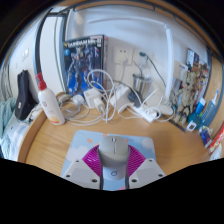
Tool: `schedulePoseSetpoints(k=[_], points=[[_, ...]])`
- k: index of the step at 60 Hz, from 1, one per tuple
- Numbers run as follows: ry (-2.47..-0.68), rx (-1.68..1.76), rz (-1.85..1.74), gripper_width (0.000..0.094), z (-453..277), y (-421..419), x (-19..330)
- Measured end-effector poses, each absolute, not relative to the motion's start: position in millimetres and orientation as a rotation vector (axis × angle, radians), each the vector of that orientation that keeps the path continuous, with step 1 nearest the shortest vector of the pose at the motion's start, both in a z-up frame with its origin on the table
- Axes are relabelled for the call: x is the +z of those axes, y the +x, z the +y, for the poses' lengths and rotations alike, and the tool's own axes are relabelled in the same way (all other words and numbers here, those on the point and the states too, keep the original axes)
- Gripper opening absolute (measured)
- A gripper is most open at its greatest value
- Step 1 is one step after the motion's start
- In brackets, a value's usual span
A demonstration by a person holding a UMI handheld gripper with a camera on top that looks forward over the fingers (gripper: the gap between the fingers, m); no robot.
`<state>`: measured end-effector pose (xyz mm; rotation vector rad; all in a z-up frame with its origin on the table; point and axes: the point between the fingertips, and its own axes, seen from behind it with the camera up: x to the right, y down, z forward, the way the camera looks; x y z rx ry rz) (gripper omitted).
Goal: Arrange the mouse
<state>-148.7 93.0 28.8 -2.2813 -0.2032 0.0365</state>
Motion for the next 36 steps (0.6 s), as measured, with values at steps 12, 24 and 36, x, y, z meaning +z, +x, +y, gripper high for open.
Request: schedulePoseSetpoints(k=[12,24,36], points=[[-2.315,-0.009,-0.165,0.0367,87,-141,-8],[-2.364,-0.007,-0.1,0.0628,85,-137,-13],[-2.342,0.006,-0.04,0.081,75,-134,57]])
